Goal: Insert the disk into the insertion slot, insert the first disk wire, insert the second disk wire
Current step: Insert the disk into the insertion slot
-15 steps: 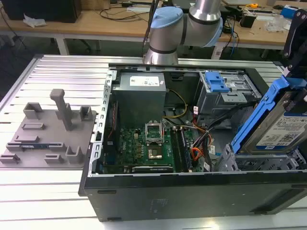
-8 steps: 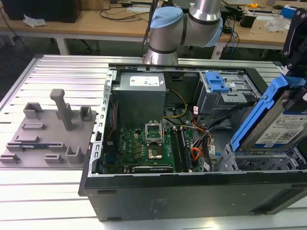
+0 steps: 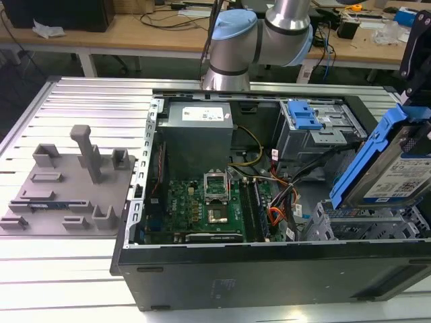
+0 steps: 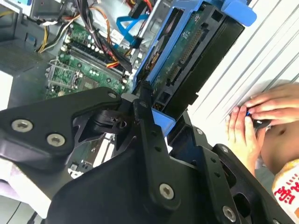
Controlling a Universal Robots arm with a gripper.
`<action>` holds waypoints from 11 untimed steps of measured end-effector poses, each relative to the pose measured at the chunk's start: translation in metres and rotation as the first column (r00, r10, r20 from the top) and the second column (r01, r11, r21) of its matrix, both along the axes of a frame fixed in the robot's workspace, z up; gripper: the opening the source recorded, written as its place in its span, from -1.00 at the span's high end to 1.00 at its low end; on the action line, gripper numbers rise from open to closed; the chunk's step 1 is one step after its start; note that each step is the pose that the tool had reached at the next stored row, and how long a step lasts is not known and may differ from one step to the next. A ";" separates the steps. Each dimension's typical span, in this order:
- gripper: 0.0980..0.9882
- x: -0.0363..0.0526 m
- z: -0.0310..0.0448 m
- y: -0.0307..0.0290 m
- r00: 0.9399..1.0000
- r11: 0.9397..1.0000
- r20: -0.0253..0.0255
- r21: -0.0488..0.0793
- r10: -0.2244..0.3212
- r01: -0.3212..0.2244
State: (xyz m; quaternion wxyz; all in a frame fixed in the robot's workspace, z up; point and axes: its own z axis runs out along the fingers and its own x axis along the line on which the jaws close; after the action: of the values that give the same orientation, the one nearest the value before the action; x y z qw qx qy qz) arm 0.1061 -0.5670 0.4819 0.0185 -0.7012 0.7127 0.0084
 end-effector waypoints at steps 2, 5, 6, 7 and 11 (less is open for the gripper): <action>0.40 -0.0005 -0.0008 0.0001 1.000 1.000 0.002 0.002 -0.001 0.001; 0.40 -0.0006 -0.0019 0.0001 1.000 1.000 0.002 0.008 -0.009 0.009; 0.40 -0.0006 -0.0020 0.0001 1.000 1.000 0.002 0.009 -0.009 0.009; 0.40 -0.0006 -0.0020 0.0001 1.000 1.000 0.002 0.009 -0.009 0.009; 0.40 0.0005 -0.0028 0.0014 1.000 1.000 -0.002 0.002 -0.009 0.009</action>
State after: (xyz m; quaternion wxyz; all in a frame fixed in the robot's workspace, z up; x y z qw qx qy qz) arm 0.1066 -0.5656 0.4791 0.0186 -0.6979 0.7159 0.0097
